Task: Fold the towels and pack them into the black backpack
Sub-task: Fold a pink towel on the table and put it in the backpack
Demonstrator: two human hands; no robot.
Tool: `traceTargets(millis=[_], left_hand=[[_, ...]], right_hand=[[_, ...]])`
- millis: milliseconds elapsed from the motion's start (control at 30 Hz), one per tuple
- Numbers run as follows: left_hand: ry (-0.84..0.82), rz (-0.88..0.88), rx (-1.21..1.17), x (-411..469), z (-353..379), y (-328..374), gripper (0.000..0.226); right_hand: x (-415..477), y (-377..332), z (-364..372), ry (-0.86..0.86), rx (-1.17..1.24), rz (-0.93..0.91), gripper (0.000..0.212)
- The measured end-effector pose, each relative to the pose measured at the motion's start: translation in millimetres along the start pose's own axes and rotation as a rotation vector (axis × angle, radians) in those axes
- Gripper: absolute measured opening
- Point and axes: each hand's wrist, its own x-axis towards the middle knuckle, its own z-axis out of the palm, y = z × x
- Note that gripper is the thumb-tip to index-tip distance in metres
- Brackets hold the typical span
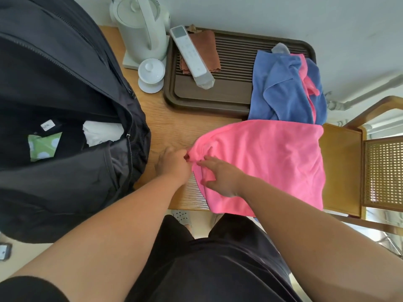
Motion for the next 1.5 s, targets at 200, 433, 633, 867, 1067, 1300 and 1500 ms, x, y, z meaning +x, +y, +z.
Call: traceTargets(millis=[200, 433, 633, 867, 1067, 1300, 1500], left_hand=[[0.049, 0.027, -0.739, -13.6, -18.5, 16.9, 0.030], [-0.084, 0.112, -0.978, -32.4, -44.4, 25.0, 0.014], [-0.115, 0.160, -0.993, -42.3, -28.8, 29.7, 0.048], [-0.075, 0.105, -0.995, -42.8, -23.6, 36.9, 0.037], [-0.186, 0.046, -0.594, -46.0, -17.6, 19.7, 0.017], [-0.077, -0.174, -0.702, -63.3, -5.7, -5.4, 0.011], [0.088, -0.201, -0.831, -77.3, -14.3, -1.5, 0.017]], right_hand=[[-15.9, -20.8, -16.8, 0.313, 0.546, -0.027, 0.055], [-22.7, -41.8, -40.7, 0.397, 1.034, 0.069, 0.032], [-29.3, -45.3, -40.9, 0.438, 0.979, 0.134, 0.036], [-30.8, -36.5, -51.3, 0.575, 0.451, 0.109, 0.014], [-28.5, -26.8, -70.3, 0.600, 0.573, 0.105, 0.019], [-16.6, -23.8, -95.6, 0.579, 0.741, 0.090, 0.030], [1.8, -48.4, -115.7, 0.453, 1.032, 0.049, 0.029]])
